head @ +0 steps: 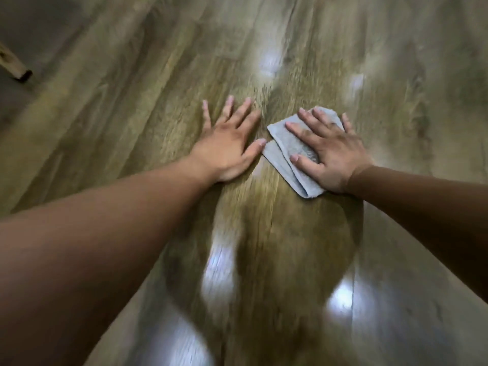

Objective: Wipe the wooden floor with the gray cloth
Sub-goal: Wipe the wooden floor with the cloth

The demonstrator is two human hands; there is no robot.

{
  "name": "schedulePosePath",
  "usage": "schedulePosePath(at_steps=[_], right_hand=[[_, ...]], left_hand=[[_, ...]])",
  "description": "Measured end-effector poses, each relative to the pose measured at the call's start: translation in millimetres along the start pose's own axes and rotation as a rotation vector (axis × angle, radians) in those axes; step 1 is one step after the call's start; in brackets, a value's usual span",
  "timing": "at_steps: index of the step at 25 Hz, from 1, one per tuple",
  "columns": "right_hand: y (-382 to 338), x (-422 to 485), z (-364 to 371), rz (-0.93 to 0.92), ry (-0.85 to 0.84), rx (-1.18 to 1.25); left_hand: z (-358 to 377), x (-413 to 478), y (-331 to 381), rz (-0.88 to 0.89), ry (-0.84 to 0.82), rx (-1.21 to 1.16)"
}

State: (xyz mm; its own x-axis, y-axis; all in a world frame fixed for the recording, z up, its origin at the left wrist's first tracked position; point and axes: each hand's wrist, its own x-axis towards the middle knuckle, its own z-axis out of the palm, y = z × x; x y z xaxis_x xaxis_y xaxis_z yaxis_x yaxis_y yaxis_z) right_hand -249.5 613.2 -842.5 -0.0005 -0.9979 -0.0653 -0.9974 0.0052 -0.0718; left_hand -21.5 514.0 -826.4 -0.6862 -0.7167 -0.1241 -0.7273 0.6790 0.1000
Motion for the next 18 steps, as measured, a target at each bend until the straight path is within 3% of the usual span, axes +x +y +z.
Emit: schedulePosePath(at_steps=[7, 18], right_hand=[[65.4, 167.1, -20.0, 0.128, 0.02, 0.052], [60.9, 169.0, -34.2, 0.146, -0.058, 0.014]], left_hand=[[15.5, 15.8, -8.4, -0.03, 0.121, -0.036], [3.8, 20.0, -8.0, -0.016, -0.043, -0.07]])
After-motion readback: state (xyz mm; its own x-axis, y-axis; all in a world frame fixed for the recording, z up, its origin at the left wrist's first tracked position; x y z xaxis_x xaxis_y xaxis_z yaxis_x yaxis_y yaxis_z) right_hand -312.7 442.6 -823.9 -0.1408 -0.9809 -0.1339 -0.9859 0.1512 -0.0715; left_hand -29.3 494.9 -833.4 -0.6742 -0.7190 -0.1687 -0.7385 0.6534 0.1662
